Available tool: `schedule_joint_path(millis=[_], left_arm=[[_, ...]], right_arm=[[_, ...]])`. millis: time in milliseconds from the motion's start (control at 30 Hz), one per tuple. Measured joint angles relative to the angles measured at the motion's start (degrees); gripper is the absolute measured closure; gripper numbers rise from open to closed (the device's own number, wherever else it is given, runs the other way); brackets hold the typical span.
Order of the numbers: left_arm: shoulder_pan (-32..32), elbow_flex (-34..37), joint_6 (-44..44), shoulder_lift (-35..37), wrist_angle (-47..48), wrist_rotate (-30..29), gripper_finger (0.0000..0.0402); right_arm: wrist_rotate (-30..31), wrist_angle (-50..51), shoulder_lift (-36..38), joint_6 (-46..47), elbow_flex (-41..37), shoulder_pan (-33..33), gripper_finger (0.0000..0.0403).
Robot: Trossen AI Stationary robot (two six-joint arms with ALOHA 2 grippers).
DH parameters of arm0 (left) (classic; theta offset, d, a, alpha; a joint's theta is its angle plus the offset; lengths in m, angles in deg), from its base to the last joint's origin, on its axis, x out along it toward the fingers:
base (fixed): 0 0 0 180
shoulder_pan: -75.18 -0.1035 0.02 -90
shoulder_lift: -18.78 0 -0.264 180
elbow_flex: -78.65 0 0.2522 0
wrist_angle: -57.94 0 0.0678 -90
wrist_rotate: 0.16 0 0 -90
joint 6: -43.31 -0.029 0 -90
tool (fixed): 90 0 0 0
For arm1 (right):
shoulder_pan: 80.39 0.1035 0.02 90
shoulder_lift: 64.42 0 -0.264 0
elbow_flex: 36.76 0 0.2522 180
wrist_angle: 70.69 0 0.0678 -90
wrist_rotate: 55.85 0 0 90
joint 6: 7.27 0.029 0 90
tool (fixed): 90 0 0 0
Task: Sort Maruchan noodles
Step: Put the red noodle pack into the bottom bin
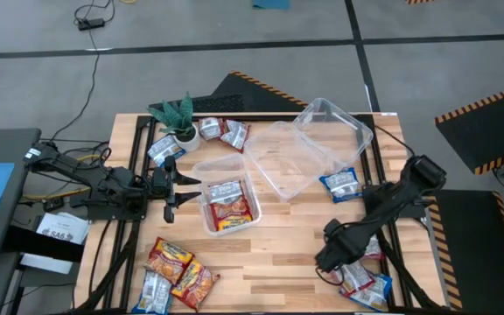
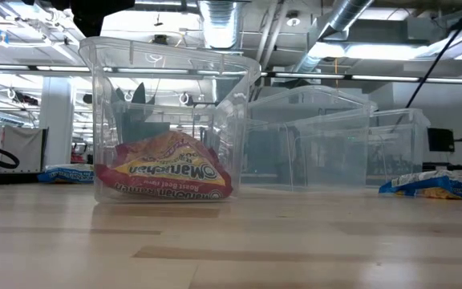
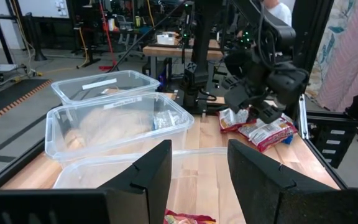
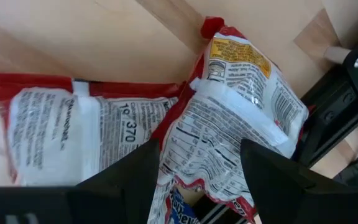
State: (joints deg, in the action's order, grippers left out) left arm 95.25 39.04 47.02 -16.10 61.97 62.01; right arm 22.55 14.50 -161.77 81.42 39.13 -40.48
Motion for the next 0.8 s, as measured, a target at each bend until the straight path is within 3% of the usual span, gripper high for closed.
schedule_joint_path(millis=[133, 233, 467, 667, 800], left_arm=[[0.0, 0.0, 0.0, 0.0, 0.0, 0.0, 0.0257], [0.0, 0.0, 0.0, 0.0, 0.0, 0.0, 0.0257], [0.0, 0.0, 0.0, 0.0, 0.0, 0.0, 0.0257], [0.0, 0.0, 0.0, 0.0, 0.0, 0.0, 0.0257], [0.0, 0.0, 0.0, 0.0, 0.0, 0.0, 0.0257]], right_arm=[[-0.4, 0.1, -1.4, 0.0, 0.0, 0.0, 0.0172], [-0.4, 0.1, -1.4, -0.5, 0.0, 0.0, 0.0209], [-0.5, 1.0, -0.8, -7.4, 0.4, 0.0, 0.0383], [-0.5, 5.9, -0.8, -15.5, 7.6, 0.0, 0.0395], [3.9, 11.6, -0.8, -18.1, 16.3, 0.2, 0.0397]])
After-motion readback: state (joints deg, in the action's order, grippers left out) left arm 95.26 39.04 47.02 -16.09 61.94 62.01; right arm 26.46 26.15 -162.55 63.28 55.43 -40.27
